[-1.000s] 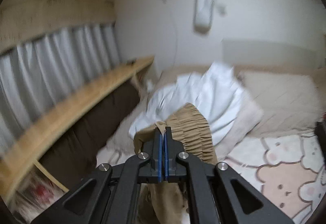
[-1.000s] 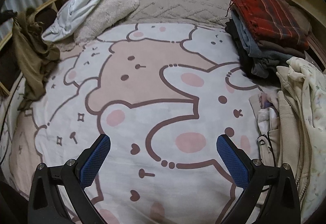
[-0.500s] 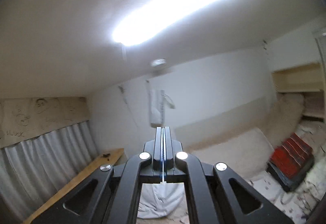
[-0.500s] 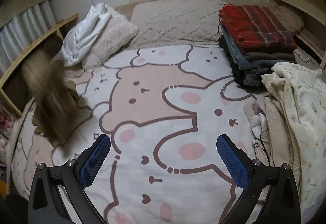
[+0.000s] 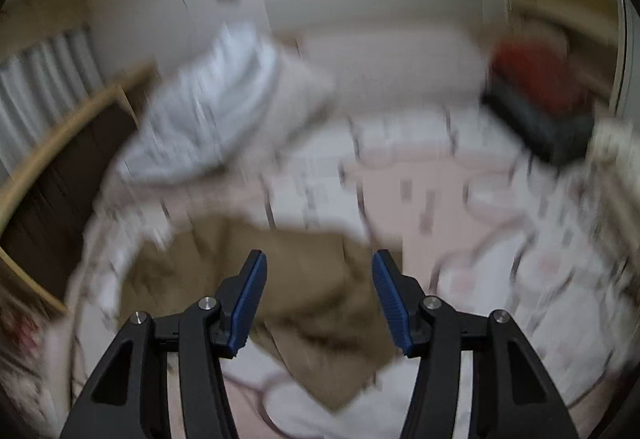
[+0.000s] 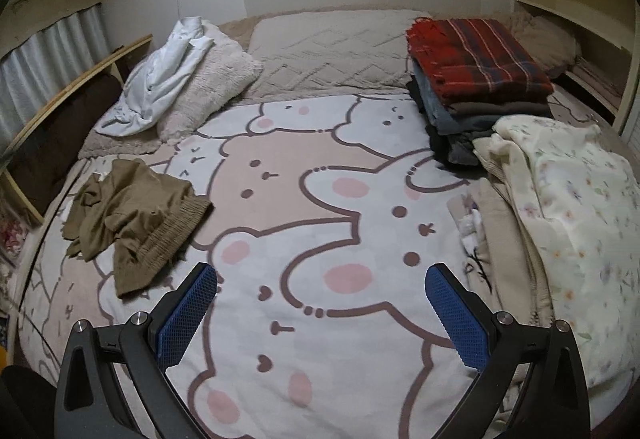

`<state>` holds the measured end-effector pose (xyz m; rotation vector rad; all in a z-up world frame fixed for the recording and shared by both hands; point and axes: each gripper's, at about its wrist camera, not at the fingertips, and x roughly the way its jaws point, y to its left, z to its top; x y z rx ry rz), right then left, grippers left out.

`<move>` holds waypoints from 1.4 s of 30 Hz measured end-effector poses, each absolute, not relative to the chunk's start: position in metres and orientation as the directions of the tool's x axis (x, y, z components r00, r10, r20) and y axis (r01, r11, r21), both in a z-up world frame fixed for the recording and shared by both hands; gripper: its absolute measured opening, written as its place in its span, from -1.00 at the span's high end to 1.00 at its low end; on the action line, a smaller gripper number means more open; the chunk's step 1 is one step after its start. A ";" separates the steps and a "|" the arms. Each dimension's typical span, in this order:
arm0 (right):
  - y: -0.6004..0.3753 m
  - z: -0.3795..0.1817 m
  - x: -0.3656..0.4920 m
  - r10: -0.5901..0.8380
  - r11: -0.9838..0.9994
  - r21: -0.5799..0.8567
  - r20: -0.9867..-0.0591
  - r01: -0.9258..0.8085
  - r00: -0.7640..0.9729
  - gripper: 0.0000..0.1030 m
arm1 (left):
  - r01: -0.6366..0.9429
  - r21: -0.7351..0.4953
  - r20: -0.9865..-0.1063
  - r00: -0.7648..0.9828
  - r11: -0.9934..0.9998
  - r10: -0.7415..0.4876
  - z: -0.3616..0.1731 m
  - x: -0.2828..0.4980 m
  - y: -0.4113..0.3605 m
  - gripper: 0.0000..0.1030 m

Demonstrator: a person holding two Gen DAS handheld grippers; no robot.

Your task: Fold clothes

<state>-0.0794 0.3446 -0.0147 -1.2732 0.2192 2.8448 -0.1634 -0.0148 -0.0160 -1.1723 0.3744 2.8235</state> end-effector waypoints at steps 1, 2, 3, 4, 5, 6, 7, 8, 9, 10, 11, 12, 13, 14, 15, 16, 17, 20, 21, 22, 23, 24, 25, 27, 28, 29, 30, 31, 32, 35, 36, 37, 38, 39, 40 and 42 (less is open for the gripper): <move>0.347 -0.017 -0.081 -0.037 -0.990 0.119 -0.748 -0.079 -0.662 -1.00 | -0.175 0.238 -0.721 -0.691 -0.955 -0.053 -0.040 -0.160 -0.010 -0.06; 0.349 -0.019 -0.083 -0.033 -0.989 0.117 -0.754 -0.085 -0.656 -1.00 | -0.202 0.275 -0.736 -0.674 -0.940 -0.070 -0.063 -0.156 -0.006 -0.07; 0.350 -0.021 -0.084 -0.033 -0.989 0.119 -0.758 -0.089 -0.651 -1.00 | -0.237 0.323 -0.746 -0.660 -0.916 -0.092 -0.087 -0.151 -0.001 -0.12; 0.352 -0.022 -0.085 -0.034 -0.988 0.121 -0.762 -0.091 -0.647 -1.00 | -0.285 0.381 -0.749 -0.653 -0.879 -0.113 -0.107 -0.144 0.003 -0.19; 0.351 -0.023 -0.086 -0.036 -0.988 0.122 -0.764 -0.089 -0.644 -1.00 | -0.328 0.417 -0.753 -0.646 -0.848 -0.121 -0.118 -0.137 0.003 -0.33; 0.351 -0.024 -0.087 -0.040 -0.989 0.124 -0.765 -0.086 -0.642 -1.00 | -0.370 0.451 -0.758 -0.640 -0.812 -0.129 -0.130 -0.129 0.003 -0.39; 0.351 -0.024 -0.087 -0.043 -0.989 0.125 -0.767 -0.083 -0.640 -1.00 | -0.411 0.482 -0.761 -0.634 -0.773 -0.138 -0.142 -0.122 0.004 -0.40; 0.349 -0.025 -0.088 -0.042 -0.990 0.120 -0.768 -0.079 -0.639 -1.00 | -0.450 0.512 -0.764 -0.628 -0.732 -0.148 -0.152 -0.115 0.004 -0.44; 0.347 -0.026 -0.089 -0.042 -0.991 0.114 -0.770 -0.073 -0.637 -1.00 | -0.479 0.538 -0.763 -0.626 -0.693 -0.160 -0.161 -0.109 0.003 -0.45; 0.345 -0.027 -0.090 -0.041 -0.992 0.108 -0.772 -0.067 -0.635 -1.00 | -0.493 0.557 -0.761 -0.626 -0.668 -0.172 -0.169 -0.106 0.001 -0.45; 0.343 -0.028 -0.092 -0.041 -0.993 0.103 -0.774 -0.062 -0.632 -1.00 | -0.497 0.577 -0.754 -0.629 -0.648 -0.188 -0.175 -0.103 -0.001 -0.46; 0.341 -0.029 -0.093 -0.038 -0.994 0.096 -0.777 -0.058 -0.629 -1.00 | -0.497 0.601 -0.742 -0.639 -0.625 -0.205 -0.182 -0.101 -0.002 -0.46; 0.338 -0.031 -0.095 -0.035 -0.994 0.089 -0.779 -0.056 -0.626 -1.00 | -0.489 0.635 -0.718 -0.659 -0.598 -0.223 -0.187 -0.100 -0.003 -0.46; 0.336 -0.032 -0.096 -0.031 -0.995 0.082 -0.781 -0.054 -0.623 -1.00 | -0.480 0.663 -0.696 -0.678 -0.574 -0.236 -0.192 -0.099 -0.003 -0.46; 0.334 -0.034 -0.098 -0.025 -0.996 0.072 -0.785 -0.051 -0.619 -1.00 | -0.472 0.683 -0.677 -0.695 -0.558 -0.241 -0.194 -0.100 -0.004 -0.51; 0.333 -0.036 -0.100 -0.022 -0.997 0.066 -0.788 -0.049 -0.615 -1.00 | -0.463 0.702 -0.658 -0.712 -0.541 -0.246 -0.196 -0.101 -0.004 -0.51; 0.332 -0.037 -0.101 -0.019 -0.997 0.061 -0.791 -0.048 -0.612 -1.00 | -0.453 0.721 -0.639 -0.728 -0.524 -0.250 -0.198 -0.102 -0.004 -0.48; 0.328 -0.043 -0.107 -0.009 -0.998 0.045 -0.795 -0.045 -0.606 -1.00 | -0.430 0.699 -0.646 -0.722 -0.571 -0.248 -0.190 -0.113 -0.010 0.49; 0.325 -0.046 -0.109 -0.005 -0.998 0.039 -0.796 -0.042 -0.605 -1.00 | -0.404 0.682 -0.650 -0.717 -0.610 -0.253 -0.183 -0.120 -0.014 0.73; 0.322 -0.049 -0.111 -0.004 -0.999 0.033 -0.796 -0.036 -0.605 -1.00 | -0.353 0.666 -0.642 -0.719 -0.657 -0.264 -0.172 -0.128 -0.022 0.82; 0.317 -0.053 -0.115 0.002 -1.000 0.017 -0.798 -0.025 -0.603 -1.00 | -0.301 0.638 -0.640 -0.719 -0.709 -0.271 -0.161 -0.136 -0.031 0.86; 0.311 -0.058 -0.119 0.009 -1.000 -0.001 -0.800 -0.014 -0.600 -1.00 | -0.236 0.594 -0.642 -0.715 -0.769 -0.276 -0.148 -0.145 -0.044 0.86; 0.304 -0.061 -0.124 0.021 -1.000 -0.027 -0.799 0.001 -0.600 -1.00 | -0.174 0.549 -0.644 -0.712 -0.818 -0.280 -0.136 -0.152 -0.056 0.86; 0.284 -0.066 -0.131 0.036 -0.994 -0.094 -0.774 0.058 -0.632 -1.00 | -0.070 0.482 -0.639 -0.711 -0.874 -0.295 -0.122 -0.159 -0.080 0.86; 0.273 -0.069 -0.135 0.042 -0.988 -0.129 -0.760 0.087 -0.649 -1.00 | -0.033 0.457 -0.638 -0.708 -0.889 -0.302 -0.118 -0.161 -0.090 0.86; 0.260 -0.073 -0.138 0.048 -0.976 -0.178 -0.735 0.124 -0.676 -1.00 | 0.000 0.434 -0.639 -0.705 -0.901 -0.308 -0.116 -0.162 -0.100 0.86; 0.245 -0.077 -0.141 0.051 -0.960 -0.231 -0.707 0.161 -0.705 -1.00 | 0.023 0.417 -0.640 -0.703 -0.909 -0.311 -0.116 -0.162 -0.108 0.86; 0.231 -0.082 -0.144 0.052 -0.939 -0.282 -0.678 0.195 -0.733 -1.00 | 0.042 0.402 -0.642 -0.700 -0.915 -0.314 -0.116 -0.163 -0.116 0.86; 0.216 -0.090 -0.147 0.048 -0.914 -0.333 -0.654 0.232 -0.755 -1.00 | 0.050 0.394 -0.644 -0.698 -0.918 -0.314 -0.118 -0.163 -0.122 0.86; 0.173 -0.116 -0.158 0.014 -0.823 -0.460 -0.603 0.334 -0.797 -1.00 | 0.059 0.380 -0.644 -0.700 -0.923 -0.310 -0.121 -0.163 -0.131 0.86; 0.160 -0.126 -0.164 -0.005 -0.806 -0.473 -0.596 0.356 -0.803 -1.00 | 0.062 0.376 -0.643 -0.700 -0.924 -0.309 -0.123 -0.162 -0.133 0.86; 0.153 -0.131 -0.170 -0.015 -0.799 -0.478 -0.591 0.365 -0.807 -1.00 | 0.065 0.373 -0.643 -0.701 -0.925 -0.309 -0.124 -0.161 -0.134 0.86; 0.145 -0.136 -0.176 -0.023 -0.792 -0.484 -0.585 0.371 -0.811 -1.00 | 0.069 0.370 -0.643 -0.701 -0.927 -0.308 -0.125 -0.160 -0.136 0.86; 0.136 -0.142 -0.184 -0.023 -0.781 -0.501 -0.574 0.374 -0.819 -1.00 | 0.068 0.370 -0.640 -0.704 -0.927 -0.307 -0.127 -0.159 -0.137 0.86; 0.129 -0.147 -0.190 -0.022 -0.766 -0.523 -0.560 0.374 -0.828 -1.00 | 0.062 0.374 -0.634 -0.711 -0.925 -0.304 -0.128 -0.159 -0.136 0.86; 0.115 -0.157 -0.199 -0.036 -0.721 -0.571 -0.535 0.392 -0.844 -1.00 | 0.052 0.374 -0.628 -0.721 -0.926 -0.294 -0.130 -0.159 -0.136 0.86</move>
